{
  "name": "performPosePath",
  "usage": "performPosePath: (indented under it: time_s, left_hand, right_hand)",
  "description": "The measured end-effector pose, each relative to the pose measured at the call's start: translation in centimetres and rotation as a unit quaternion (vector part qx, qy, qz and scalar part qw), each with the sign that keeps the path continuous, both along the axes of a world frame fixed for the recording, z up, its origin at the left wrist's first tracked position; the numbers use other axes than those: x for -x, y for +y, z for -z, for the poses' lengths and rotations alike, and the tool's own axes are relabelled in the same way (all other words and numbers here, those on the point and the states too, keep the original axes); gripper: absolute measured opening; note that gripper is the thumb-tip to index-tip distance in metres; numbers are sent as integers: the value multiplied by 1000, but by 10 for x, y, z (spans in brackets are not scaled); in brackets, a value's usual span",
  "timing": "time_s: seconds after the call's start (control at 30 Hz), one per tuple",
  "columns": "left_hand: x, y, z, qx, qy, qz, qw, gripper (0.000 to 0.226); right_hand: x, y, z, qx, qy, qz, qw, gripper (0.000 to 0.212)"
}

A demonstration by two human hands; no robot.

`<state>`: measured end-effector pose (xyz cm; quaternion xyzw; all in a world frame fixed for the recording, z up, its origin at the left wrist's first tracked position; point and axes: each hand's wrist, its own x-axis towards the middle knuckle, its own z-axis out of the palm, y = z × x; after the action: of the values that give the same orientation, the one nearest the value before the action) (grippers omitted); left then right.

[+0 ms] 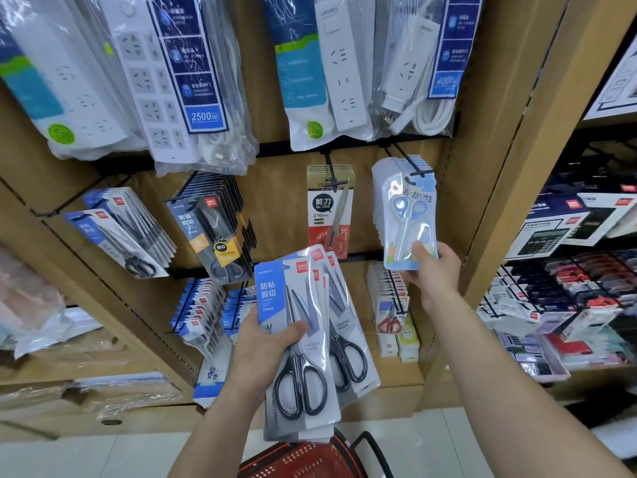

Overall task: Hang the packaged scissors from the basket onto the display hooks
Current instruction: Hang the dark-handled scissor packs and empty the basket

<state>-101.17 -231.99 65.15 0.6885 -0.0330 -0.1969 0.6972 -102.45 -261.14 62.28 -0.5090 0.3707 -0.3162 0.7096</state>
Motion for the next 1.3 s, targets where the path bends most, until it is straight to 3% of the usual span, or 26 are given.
performPosePath:
  time_s: [0.13,0.27,0.3,0.33,0.4,0.47,0.53,0.63,0.77,0.9,1.0,1.1,1.3]
  left_hand:
    - [-1,0,2,1,-2,-3,1000,36]
    - [-3,5,5,6,-3,-2,1000,35]
    - [-4,6,5,9,-4,-3,1000,34]
    - [-5,7,6,13,-4,-5,1000,34]
    - [-8,9,7,18,-2,-11,1000,33]
    - [-10,12,10,20,0,-13,1000,34]
    - [-12,16,13,20,-2,-19,1000,33]
    - [-14,22,19,18,-5,-34,999,29]
    - [-18,29,25,-4,-17,-50,999,26]
    - [-23,43,33,-5,2,-81,997,24]
    - [-27,56,35,2,16,-88,996,24]
    - [-34,74,37,15,22,-108,994,24]
    - [-66,134,35,14,31,-123,992,27]
  right_hand:
    - [-18,-10,3,-34,45,-12,998,18]
    - [-6,-1,18,8,147,27,989,57]
    - [3,11,19,35,162,23,986,57]
    - [13,25,23,54,163,-5,985,47]
    - [34,63,23,51,137,-151,978,23]
    - [52,99,19,45,123,-319,939,19]
    - [59,121,18,40,83,-389,917,19]
    - [56,134,18,40,44,-341,938,16]
    - [49,144,23,61,64,-294,952,13]
    - [41,151,27,42,67,-269,960,24]
    - [34,155,34,51,60,-279,957,44]
    - [22,157,41,52,74,-248,965,19]
    - [-20,190,32,107,82,-237,962,18]
